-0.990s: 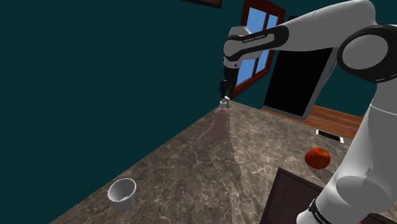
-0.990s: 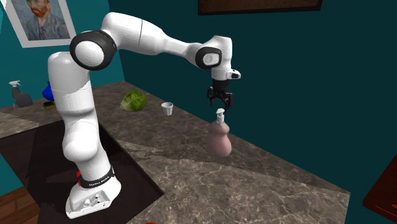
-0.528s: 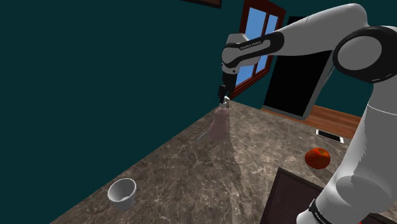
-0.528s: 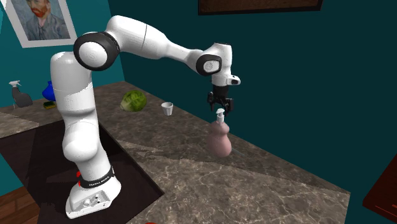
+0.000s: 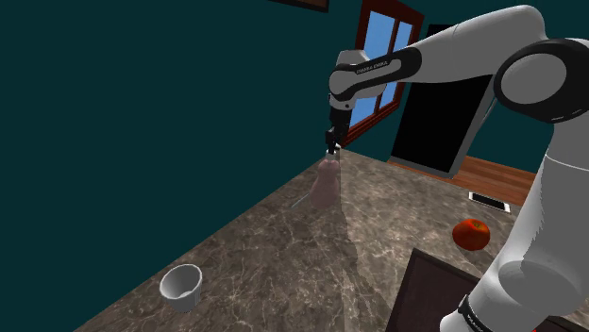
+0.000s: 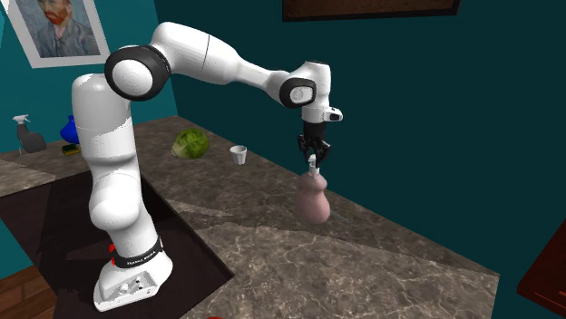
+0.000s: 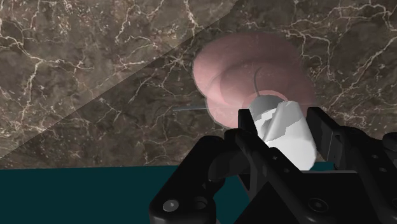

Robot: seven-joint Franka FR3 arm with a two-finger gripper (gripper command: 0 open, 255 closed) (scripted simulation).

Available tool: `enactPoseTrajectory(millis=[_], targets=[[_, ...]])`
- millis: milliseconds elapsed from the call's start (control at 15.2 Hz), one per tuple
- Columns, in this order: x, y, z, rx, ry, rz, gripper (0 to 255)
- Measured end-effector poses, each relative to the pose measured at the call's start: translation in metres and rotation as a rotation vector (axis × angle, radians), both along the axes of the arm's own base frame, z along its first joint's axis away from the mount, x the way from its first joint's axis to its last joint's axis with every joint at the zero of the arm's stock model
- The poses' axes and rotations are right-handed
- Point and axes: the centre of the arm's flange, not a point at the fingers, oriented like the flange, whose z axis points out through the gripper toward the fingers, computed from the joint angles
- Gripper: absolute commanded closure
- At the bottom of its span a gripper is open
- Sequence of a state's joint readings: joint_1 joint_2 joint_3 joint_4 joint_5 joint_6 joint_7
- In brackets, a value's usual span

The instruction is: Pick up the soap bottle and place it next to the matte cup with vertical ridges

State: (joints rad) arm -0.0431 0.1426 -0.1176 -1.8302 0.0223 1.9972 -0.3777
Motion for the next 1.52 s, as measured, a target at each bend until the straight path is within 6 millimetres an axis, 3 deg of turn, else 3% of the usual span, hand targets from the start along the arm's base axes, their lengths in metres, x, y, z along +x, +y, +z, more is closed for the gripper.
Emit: enactPoseTrajectory(millis=[528,1518], targets=[[0.0,0.0,0.002,0.0,0.001,0.0,255],[0.0,-0.001,0.079,0.0,0.001,0.0,255]])
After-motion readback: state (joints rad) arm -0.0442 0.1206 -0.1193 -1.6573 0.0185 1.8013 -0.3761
